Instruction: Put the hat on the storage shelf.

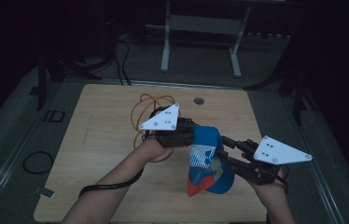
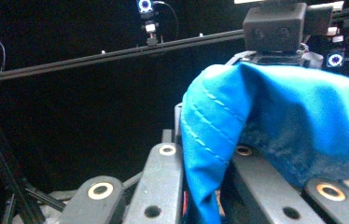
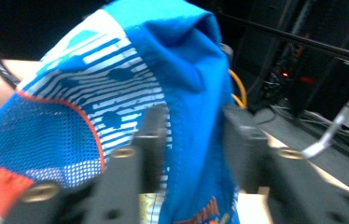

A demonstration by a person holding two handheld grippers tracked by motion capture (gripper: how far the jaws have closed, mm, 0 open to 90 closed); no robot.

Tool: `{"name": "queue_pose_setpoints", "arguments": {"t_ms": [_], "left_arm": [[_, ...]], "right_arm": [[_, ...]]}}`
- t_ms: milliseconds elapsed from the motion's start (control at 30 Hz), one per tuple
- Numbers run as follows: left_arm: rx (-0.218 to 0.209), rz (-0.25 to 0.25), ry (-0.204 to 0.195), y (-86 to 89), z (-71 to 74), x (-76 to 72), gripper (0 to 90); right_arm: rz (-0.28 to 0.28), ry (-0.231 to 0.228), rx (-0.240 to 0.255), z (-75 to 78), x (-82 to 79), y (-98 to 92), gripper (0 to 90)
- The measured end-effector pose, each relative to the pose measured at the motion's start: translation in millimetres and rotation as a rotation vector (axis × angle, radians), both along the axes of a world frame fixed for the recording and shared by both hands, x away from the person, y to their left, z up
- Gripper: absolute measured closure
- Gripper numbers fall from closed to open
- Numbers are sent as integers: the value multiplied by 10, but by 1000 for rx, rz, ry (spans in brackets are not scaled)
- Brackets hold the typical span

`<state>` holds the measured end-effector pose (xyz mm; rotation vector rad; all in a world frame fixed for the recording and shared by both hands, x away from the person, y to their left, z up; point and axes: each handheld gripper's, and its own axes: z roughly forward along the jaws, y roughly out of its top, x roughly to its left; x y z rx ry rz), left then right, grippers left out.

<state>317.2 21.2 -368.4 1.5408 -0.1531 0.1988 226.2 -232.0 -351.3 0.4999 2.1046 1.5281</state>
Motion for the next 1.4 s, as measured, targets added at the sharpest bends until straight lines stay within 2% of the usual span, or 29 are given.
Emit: {"name": "queue_pose_setpoints", "arguments": {"t_ms": [33, 67, 100, 133, 267, 400, 433, 533, 567, 633, 733, 800, 833, 967, 1033, 1067, 1133, 1300, 1400], "left_arm": [[1, -2, 4, -2, -2, 4, 889], [5, -1, 0, -5, -4, 4, 889], [7, 3, -4, -3, -5, 3, 888], [6, -2, -2, -2, -7, 4, 888], [4, 3, -2, 14, -2, 2, 886], [5, 12, -11, 43, 17, -11, 873], [14, 24, -8, 67, 33, -16, 869], [33, 42, -10, 87, 51, -32, 844], [42, 63, -26, 107, 66, -50, 844], [52, 76, -35, 141, 85, -68, 811], [62, 94, -54, 185, 99, -92, 811], [85, 115, -47, 256, 117, -112, 810], [85, 115, -47, 256, 117, -112, 775], [118, 136, -8, 342, 141, -139, 752], [125, 141, -9, 355, 139, -147, 746], [144, 151, -6, 389, 138, -162, 708], [156, 166, -12, 431, 132, -179, 680], [170, 212, -4, 598, 127, -192, 683], [170, 249, 1, 723, 123, -206, 735]], "right_arm": [[-8, -2, -1, -3, 6, -9, 788], [-18, -1, -7, -4, 10, -17, 887], [-26, 2, -3, -4, 14, -28, 900], [-31, 11, 2, -2, 17, -38, 900], [-40, -3, -7, 18, -11, -46, 900], [-40, -5, 20, 44, -16, -77, 900], [-37, -1, 40, 68, -12, -106, 900], [-44, -3, 47, 93, -6, -126, 900], [-46, -2, 47, 103, -1, -132, 900], [-47, -2, 60, 136, 14, -165, 900], [-59, -5, 76, 169, 17, -203, 900], [-70, -12, 95, 220, 17, -259, 900], [-70, -12, 95, 220, 17, -259, 900], [-81, -19, 124, 284, 15, -326, 900], [-84, -21, 125, 292, 15, -333, 900], [-87, -23, 131, 306, 15, -348, 900], [-92, -28, 127, 319, 15, -363, 900], [-110, -33, 141, 351, 12, -414, 900], [-118, -36, 144, 375, 15, -442, 900]]}}
